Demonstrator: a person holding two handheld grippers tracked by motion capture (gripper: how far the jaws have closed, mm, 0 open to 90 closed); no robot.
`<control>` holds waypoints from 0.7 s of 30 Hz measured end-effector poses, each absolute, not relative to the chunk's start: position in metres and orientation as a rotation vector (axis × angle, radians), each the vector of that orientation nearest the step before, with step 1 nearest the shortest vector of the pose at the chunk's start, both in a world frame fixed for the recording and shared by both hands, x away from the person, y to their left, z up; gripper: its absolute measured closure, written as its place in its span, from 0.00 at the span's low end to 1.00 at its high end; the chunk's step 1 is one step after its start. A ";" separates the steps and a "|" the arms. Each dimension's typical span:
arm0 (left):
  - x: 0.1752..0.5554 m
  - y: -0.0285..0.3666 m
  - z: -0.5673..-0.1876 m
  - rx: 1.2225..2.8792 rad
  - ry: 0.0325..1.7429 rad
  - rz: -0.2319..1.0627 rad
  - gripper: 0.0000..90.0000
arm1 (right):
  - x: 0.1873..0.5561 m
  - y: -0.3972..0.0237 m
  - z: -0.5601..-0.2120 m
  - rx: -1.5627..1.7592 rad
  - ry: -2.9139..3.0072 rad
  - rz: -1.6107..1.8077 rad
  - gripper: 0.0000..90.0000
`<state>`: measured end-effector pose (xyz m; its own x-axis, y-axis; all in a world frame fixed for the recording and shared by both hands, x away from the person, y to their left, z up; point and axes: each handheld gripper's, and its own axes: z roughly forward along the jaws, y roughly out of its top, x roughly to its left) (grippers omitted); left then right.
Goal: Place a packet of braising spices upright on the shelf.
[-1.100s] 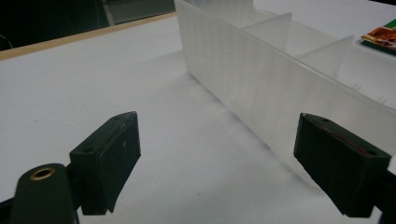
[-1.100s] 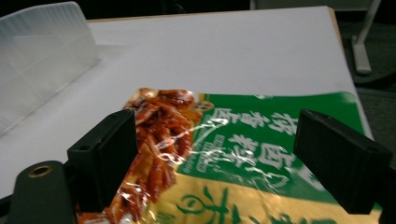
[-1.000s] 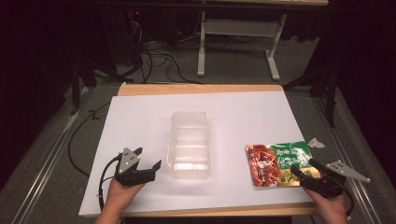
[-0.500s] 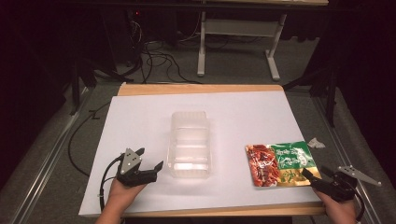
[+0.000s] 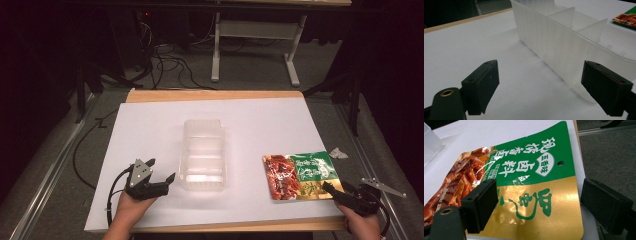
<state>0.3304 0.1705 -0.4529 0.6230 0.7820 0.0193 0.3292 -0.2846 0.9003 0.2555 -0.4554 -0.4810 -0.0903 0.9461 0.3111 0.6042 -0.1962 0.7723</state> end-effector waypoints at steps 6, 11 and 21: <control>0.330 0.170 -0.453 1.875 0.884 0.585 0.17 | 0.256 -0.456 -0.481 1.811 1.680 1.246 0.19; 0.330 0.169 -0.453 1.881 0.880 0.585 0.17 | 0.256 -0.449 -0.477 1.770 1.692 1.293 0.19; 0.329 0.167 -0.454 1.897 0.864 0.582 0.17 | 0.258 -0.443 -0.476 1.742 1.723 1.348 0.22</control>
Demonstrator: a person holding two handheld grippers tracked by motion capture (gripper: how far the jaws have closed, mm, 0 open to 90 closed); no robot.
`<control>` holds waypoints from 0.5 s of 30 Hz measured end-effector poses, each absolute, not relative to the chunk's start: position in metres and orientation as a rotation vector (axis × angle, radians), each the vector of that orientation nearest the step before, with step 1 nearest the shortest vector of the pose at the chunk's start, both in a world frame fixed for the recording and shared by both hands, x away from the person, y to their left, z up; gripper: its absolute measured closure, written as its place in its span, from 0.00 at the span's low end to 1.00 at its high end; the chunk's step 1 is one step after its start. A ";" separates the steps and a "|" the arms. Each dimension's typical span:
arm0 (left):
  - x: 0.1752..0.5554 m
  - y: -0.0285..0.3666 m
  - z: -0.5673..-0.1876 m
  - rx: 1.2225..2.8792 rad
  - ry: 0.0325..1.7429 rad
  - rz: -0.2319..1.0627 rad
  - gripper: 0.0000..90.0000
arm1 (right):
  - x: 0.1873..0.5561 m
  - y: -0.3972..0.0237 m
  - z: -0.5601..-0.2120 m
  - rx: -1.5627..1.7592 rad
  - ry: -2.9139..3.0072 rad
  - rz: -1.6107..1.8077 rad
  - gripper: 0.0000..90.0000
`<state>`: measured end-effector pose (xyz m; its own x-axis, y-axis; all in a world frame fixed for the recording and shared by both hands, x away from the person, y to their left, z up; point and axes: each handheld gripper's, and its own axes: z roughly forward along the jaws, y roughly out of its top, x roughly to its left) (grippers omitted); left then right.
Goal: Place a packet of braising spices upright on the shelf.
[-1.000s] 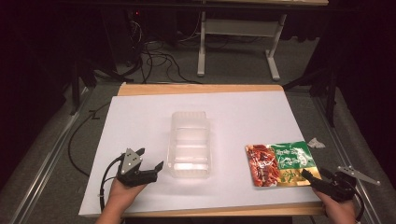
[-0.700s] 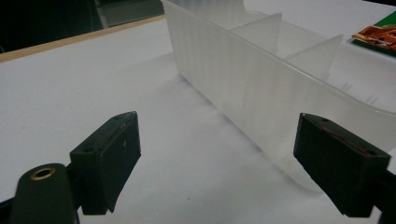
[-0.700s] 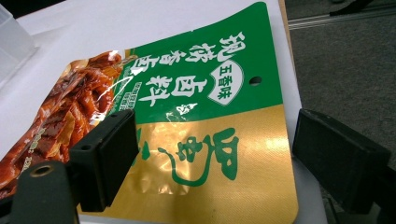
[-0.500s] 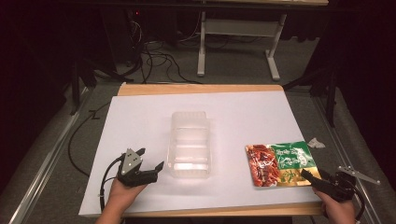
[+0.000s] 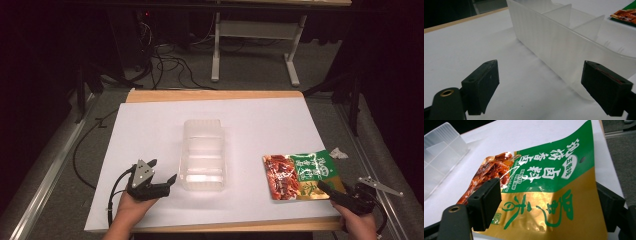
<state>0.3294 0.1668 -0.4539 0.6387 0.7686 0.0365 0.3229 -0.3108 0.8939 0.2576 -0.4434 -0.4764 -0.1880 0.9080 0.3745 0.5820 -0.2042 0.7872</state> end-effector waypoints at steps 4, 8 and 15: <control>0.329 0.167 -0.454 1.898 0.862 0.582 0.17 | 0.258 -0.443 -0.477 1.750 1.734 1.373 0.25; 0.329 0.166 -0.454 1.899 0.859 0.580 0.17 | 0.260 -0.441 -0.480 1.767 1.775 1.401 0.29; 0.329 0.166 -0.454 1.898 0.856 0.578 0.17 | 0.265 -0.433 -0.482 1.755 1.852 1.440 0.33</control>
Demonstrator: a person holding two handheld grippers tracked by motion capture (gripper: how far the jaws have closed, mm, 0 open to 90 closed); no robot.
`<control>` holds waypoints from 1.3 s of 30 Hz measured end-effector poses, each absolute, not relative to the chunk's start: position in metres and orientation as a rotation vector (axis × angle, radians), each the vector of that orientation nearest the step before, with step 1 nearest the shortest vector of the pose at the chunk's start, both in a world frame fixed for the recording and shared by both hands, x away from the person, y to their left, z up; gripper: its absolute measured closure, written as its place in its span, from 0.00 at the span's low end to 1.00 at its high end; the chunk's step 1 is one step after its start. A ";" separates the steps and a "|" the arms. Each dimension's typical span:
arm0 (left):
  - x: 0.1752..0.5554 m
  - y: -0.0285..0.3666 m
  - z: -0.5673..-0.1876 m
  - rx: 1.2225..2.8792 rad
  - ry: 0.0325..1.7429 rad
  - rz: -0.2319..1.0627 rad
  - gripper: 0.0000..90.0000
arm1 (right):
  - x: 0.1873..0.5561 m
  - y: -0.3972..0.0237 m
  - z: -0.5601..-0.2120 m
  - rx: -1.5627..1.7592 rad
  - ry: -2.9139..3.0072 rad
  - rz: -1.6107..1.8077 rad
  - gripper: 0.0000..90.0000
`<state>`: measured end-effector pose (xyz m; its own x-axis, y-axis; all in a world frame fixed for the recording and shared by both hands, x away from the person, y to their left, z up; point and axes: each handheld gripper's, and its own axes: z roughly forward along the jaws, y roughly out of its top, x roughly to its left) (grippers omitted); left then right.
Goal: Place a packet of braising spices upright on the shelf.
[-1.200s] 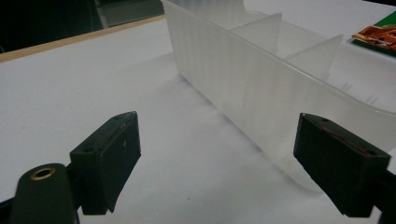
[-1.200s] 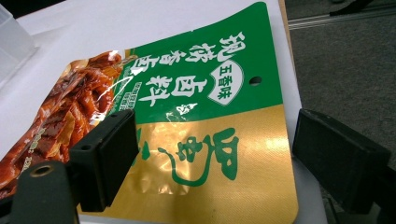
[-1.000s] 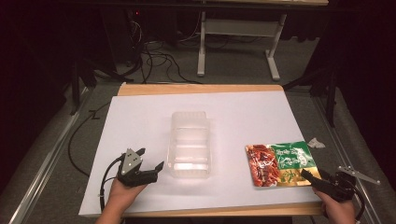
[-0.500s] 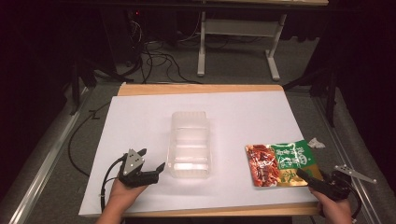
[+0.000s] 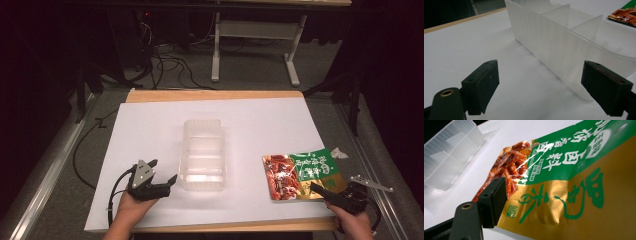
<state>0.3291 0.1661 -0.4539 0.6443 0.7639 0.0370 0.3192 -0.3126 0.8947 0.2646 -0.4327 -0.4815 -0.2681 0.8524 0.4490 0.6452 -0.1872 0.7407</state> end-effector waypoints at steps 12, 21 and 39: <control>0.328 0.166 -0.453 1.896 0.850 0.576 0.17 | 0.269 -0.415 -0.479 1.696 1.921 1.470 0.31; 0.327 0.167 -0.453 1.901 0.846 0.579 0.17 | 0.271 -0.410 -0.475 1.689 1.919 1.462 0.36; 0.326 0.166 -0.454 1.905 0.843 0.577 0.17 | 0.266 -0.406 -0.463 1.663 1.878 1.369 0.95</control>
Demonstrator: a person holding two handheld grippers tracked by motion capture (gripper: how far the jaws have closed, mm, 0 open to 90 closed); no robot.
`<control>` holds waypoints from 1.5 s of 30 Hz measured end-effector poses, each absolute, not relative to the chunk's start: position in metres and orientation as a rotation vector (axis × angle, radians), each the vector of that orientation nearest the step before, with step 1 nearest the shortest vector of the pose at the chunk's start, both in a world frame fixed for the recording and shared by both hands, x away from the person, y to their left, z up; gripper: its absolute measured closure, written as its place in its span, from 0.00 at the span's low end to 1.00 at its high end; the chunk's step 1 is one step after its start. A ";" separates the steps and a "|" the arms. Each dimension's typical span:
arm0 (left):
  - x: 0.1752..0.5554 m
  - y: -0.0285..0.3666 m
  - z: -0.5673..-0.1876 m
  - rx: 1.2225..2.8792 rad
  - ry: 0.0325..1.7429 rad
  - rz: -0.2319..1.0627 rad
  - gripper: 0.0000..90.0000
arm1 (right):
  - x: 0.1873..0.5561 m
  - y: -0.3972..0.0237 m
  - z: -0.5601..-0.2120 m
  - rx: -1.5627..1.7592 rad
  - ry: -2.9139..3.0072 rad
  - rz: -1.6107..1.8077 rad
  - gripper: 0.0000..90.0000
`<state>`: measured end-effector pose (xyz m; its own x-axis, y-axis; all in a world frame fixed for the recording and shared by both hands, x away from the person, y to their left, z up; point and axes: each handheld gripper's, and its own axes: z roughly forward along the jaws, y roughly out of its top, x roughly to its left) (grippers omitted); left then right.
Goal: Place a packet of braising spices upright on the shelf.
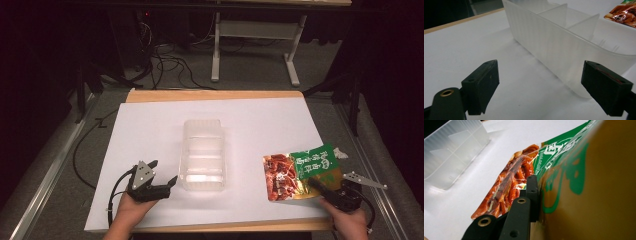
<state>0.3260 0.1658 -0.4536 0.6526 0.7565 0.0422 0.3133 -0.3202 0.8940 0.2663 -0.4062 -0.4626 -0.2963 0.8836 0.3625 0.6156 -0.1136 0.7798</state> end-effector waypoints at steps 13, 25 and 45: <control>0.322 0.169 -0.453 1.911 0.842 0.590 0.17 | 0.266 -0.398 -0.453 1.562 1.855 1.371 0.99; 0.312 0.182 -0.453 1.894 0.878 0.608 0.17 | 0.271 -0.386 -0.439 1.458 1.815 1.404 0.99; 0.294 0.204 -0.454 1.885 0.932 0.647 0.17 | 0.284 -0.360 -0.415 1.282 1.794 1.491 1.00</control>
<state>0.2944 0.2041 -0.4539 0.5776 0.8143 0.0577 0.3387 -0.3033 0.8907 0.2837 -0.3602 -0.4149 -0.4491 0.8713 0.1979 0.3537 -0.0300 0.9349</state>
